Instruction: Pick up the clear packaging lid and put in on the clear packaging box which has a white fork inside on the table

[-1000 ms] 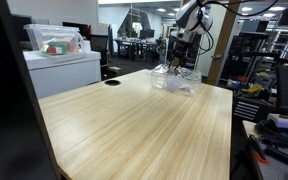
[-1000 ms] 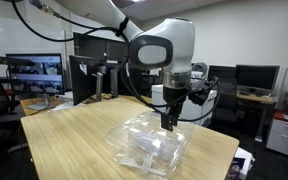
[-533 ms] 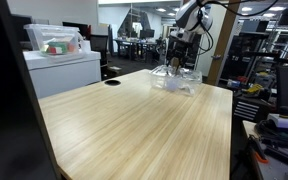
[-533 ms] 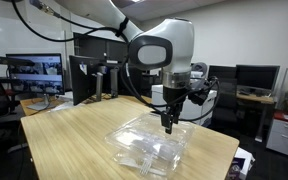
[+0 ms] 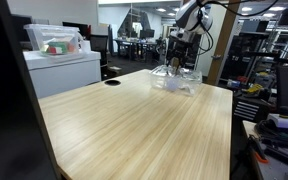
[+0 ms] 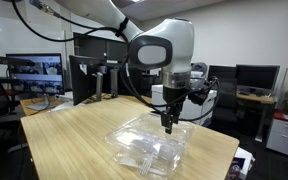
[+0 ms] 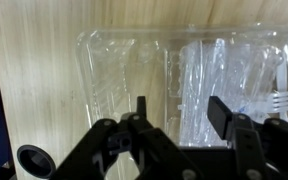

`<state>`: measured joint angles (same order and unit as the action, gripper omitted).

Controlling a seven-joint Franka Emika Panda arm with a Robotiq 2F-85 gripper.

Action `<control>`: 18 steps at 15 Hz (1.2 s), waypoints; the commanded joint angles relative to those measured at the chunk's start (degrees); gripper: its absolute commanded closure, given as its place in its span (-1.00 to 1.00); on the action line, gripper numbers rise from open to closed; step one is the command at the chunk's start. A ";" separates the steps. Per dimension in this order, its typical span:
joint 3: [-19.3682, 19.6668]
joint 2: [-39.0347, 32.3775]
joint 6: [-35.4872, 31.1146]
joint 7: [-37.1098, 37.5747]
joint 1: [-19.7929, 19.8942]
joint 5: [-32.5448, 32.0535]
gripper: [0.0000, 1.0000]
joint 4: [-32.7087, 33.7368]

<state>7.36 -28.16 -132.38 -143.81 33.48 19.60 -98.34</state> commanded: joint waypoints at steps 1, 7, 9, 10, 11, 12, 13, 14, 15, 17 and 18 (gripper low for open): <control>-0.11 -0.16 0.21 0.09 0.14 -0.11 -0.31 0.35; -0.11 -0.16 0.20 0.09 0.14 -0.11 -0.81 0.34; 0.28 0.83 0.73 1.45 -0.29 -0.57 -0.95 0.04; 0.38 1.56 1.05 2.01 -0.48 -0.74 -0.98 -0.02; 0.59 2.39 1.84 2.64 -0.82 -1.32 -1.00 0.08; 0.81 3.60 3.09 3.40 -1.30 -2.07 -1.00 0.22; 0.95 4.60 4.03 3.98 -1.73 -2.50 -1.00 0.33; 1.47 5.90 5.53 6.08 -2.69 -3.29 -1.00 0.62; 2.01 7.30 7.69 10.10 -3.93 -3.81 -1.00 0.95; 2.46 9.58 10.94 20.61 -6.10 -3.78 -1.00 0.38; 3.62 10.53 12.29 25.08 -8.11 -3.96 -1.00 0.10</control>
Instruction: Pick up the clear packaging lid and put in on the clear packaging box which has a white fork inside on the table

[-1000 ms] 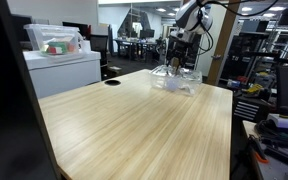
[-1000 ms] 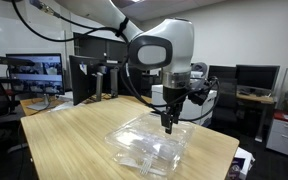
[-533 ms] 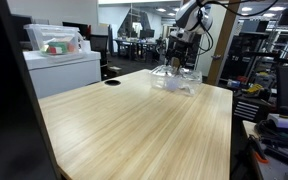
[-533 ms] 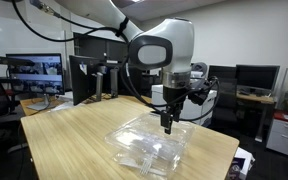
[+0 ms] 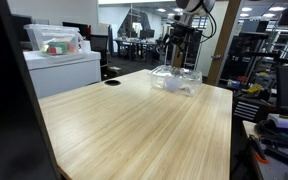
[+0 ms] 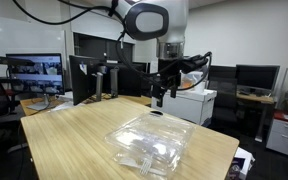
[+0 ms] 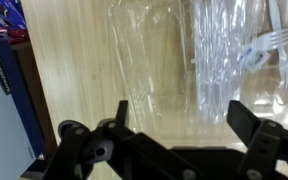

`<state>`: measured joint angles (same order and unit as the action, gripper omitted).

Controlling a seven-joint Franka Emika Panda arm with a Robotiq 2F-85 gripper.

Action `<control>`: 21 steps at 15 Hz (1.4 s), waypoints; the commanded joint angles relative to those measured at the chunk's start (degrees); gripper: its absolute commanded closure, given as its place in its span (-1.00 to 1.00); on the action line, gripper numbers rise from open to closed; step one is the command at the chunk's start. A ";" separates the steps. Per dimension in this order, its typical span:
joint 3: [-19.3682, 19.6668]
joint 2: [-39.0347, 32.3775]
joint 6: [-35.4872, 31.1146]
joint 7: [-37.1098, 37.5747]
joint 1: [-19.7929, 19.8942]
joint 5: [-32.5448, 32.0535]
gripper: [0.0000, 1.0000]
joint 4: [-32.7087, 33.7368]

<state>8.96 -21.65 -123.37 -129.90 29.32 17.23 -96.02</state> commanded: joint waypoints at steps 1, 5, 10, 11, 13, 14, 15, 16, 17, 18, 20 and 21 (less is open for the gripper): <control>1.54 5.09 3.71 15.48 -4.69 -1.10 -1.00 -3.08; 1.14 8.78 2.33 33.23 -9.00 0.34 -1.00 -9.04; -1.31 15.11 2.36 46.74 -12.40 9.70 -1.00 -17.04; -1.58 16.29 2.38 47.63 -12.90 11.84 -1.00 -17.66; -1.63 18.40 2.05 49.81 -14.17 14.46 -1.00 -18.47; -1.46 19.29 2.01 51.44 -14.84 14.31 -1.00 -18.36; -1.23 19.98 2.29 53.42 -15.38 13.62 -1.00 -18.10; -0.89 20.39 3.40 58.24 -15.99 11.69 -1.00 -16.98; -0.73 20.74 3.54 61.92 -16.37 10.63 -1.00 -16.45; -0.60 20.84 3.26 65.48 -16.71 9.39 -1.00 -15.95; -0.49 20.87 2.10 73.03 -17.25 5.90 -1.00 -15.12; -0.47 20.64 1.64 76.43 -17.44 3.76 -1.00 -14.80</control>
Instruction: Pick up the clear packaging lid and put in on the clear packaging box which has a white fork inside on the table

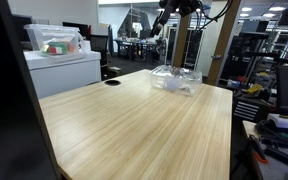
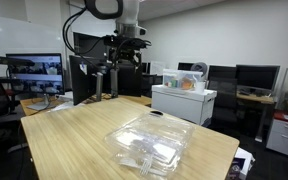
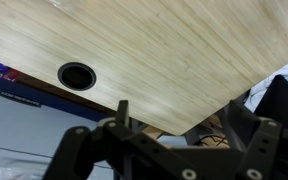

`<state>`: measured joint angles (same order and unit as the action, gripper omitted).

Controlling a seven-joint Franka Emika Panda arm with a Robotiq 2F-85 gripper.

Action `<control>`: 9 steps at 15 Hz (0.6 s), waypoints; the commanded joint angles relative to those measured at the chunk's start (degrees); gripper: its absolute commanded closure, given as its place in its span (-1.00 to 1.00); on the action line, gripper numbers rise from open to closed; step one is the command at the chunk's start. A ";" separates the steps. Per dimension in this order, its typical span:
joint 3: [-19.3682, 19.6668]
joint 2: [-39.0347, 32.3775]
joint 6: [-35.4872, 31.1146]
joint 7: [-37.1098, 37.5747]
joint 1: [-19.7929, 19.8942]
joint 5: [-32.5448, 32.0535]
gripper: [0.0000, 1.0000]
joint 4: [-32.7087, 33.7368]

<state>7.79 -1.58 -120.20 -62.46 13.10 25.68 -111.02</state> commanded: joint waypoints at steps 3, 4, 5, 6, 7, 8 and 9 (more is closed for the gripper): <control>0.70 -0.22 -1.60 18.25 -1.72 -11.12 -1.00 1.50; 0.58 -0.42 -0.82 21.36 -1.97 -12.71 -1.00 2.02; 0.40 -0.47 -0.80 23.00 -2.22 -13.00 -1.00 2.27; 0.27 -0.52 -0.96 24.81 -2.55 -13.36 -1.00 2.42; 0.15 -0.63 -0.36 26.19 -2.86 -12.86 -1.00 2.85; -0.09 -0.46 -2.36 23.15 -3.11 -10.42 -1.00 2.54; 0.35 -0.34 -1.06 23.01 -2.86 -11.42 -1.00 2.22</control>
<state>7.88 -1.90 -121.40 -39.47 10.46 14.28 -108.91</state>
